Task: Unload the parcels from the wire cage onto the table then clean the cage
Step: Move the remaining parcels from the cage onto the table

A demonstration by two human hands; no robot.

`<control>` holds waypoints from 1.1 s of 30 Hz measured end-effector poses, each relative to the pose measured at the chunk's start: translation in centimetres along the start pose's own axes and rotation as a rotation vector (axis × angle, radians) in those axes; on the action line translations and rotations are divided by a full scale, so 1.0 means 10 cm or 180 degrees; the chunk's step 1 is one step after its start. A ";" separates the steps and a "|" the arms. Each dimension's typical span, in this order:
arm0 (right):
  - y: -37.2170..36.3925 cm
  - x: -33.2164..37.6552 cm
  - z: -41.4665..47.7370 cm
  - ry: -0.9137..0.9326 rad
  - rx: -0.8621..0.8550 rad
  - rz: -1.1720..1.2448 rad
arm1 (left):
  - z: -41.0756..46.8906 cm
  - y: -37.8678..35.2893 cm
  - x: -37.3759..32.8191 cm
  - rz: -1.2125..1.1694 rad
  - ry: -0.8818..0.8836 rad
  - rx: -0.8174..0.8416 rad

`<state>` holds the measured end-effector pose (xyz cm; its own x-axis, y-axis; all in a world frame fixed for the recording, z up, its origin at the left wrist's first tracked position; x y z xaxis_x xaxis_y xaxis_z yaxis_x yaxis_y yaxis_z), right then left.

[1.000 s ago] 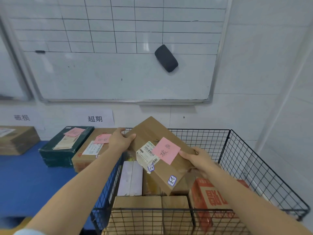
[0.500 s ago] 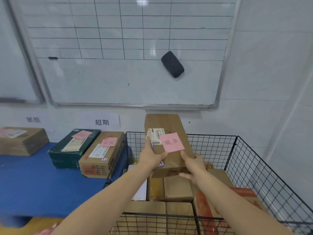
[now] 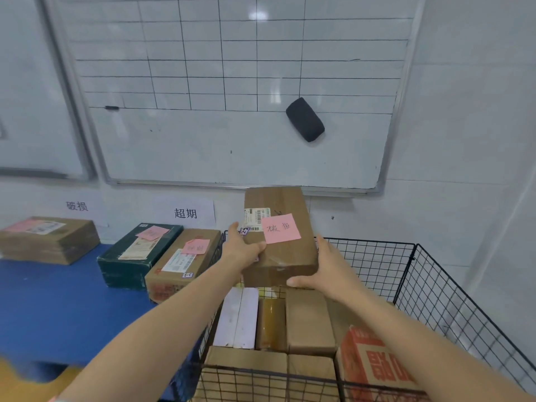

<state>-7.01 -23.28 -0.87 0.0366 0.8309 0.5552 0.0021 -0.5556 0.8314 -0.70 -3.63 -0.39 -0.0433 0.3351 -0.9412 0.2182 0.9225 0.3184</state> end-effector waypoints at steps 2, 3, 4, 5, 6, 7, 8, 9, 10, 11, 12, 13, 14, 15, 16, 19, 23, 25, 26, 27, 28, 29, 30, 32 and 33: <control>0.06 0.14 0.02 0.0112 -0.0038 -0.0170 | 0.00 0.14 -0.04 -0.0047 0.0017 -0.0073; 0.08 0.22 0.01 0.0159 -0.0034 -0.0225 | -0.01 0.21 -0.06 -0.0074 0.0023 -0.0099; 0.08 0.29 0.02 0.0187 -0.0004 -0.0263 | -0.02 0.28 -0.08 -0.0088 0.0031 -0.0120; 0.09 0.36 0.02 0.0212 0.0019 -0.0281 | -0.04 0.35 -0.08 -0.0085 0.0047 -0.0146; 0.10 0.43 0.02 0.0243 0.0044 -0.0263 | -0.05 0.41 -0.08 -0.0085 0.0058 -0.0176; 0.09 0.51 0.01 0.0267 0.0084 -0.0225 | -0.08 0.47 -0.07 -0.0083 0.0073 -0.0209; 0.08 0.59 0.01 0.0299 0.0122 -0.0185 | -0.10 0.53 -0.06 -0.0091 0.0081 -0.0245; 0.07 0.66 0.03 0.0324 0.0158 -0.0180 | -0.12 0.60 -0.06 -0.0107 0.0090 -0.0285; 0.05 0.74 0.04 0.0358 0.0193 -0.0191 | -0.13 0.67 -0.04 -0.0125 0.0100 -0.0326; 0.04 0.82 0.05 0.0391 0.0216 -0.0218 | -0.14 0.75 -0.02 -0.0142 0.0115 -0.0360; 0.02 0.90 0.06 0.0417 0.0226 -0.0216 | -0.14 0.83 0.00 -0.0185 0.0130 -0.0375; -0.01 0.96 0.08 0.0427 0.0234 -0.0195 | -0.14 0.92 0.02 -0.0282 0.0138 -0.0387; -0.05 1.04 0.10 0.0437 0.0239 -0.0171 | -0.14 1.01 0.05 -0.0363 0.0141 -0.0423; -0.10 1.11 0.13 0.0450 0.0247 -0.0163 | -0.14 1.13 0.08 -0.0406 0.0148 -0.0462; -0.16 1.20 0.15 0.0472 0.0259 -0.0155 | -0.13 1.25 0.11 -0.0412 0.0154 -0.0488; -0.36 1.49 0.27 0.0599 0.0235 -0.0115 | -0.10 1.70 0.20 -0.0382 0.0139 -0.0578; -0.73 1.99 0.50 0.0604 0.0267 -0.0044 | -0.02 2.39 0.36 -0.0296 0.0061 -0.0610; -0.94 2.29 0.63 0.0642 0.0239 0.0007 | 0.04 2.79 0.46 -0.0201 -0.0009 -0.0629; -1.05 2.44 0.69 0.0642 0.0225 0.0059 | 0.07 2.99 0.52 -0.0149 -0.0016 -0.0597; -1.18 2.58 0.76 0.0612 0.0234 0.0118 | 0.12 3.18 0.58 -0.0112 -0.0006 -0.0545; -1.31 2.72 0.82 0.0577 0.0269 0.0155 | 0.15 3.36 0.65 -0.0096 0.0004 -0.0515; -1.44 2.86 0.88 0.0553 0.0312 0.0200 | 0.18 3.55 0.71 -0.0068 0.0024 -0.0499; -1.55 2.99 0.94 0.0536 0.0334 0.0260 | 0.22 3.72 0.78 -0.0050 0.0056 -0.0481; -1.74 3.24 1.04 0.0517 0.0312 0.0311 | 0.28 4.03 0.92 -0.0090 0.0107 -0.0445; -1.83 3.36 1.08 0.0517 0.0319 0.0288 | 0.30 4.16 0.99 -0.0110 0.0136 -0.0434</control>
<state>4.93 14.52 2.31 -0.1204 0.7669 0.6304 0.1059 -0.6215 0.7763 10.84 37.53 3.20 -0.0905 0.3079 -0.9471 0.0817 0.9501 0.3010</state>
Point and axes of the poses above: each hand's wrist, its own z-axis towards the middle knuckle, its own y-axis out of the back of the hand, x = y × z, the point moved 10 cm from there along z, towards the middle knuckle, and after that the axes turned 12 degrees about x, right-handed, at the moved point
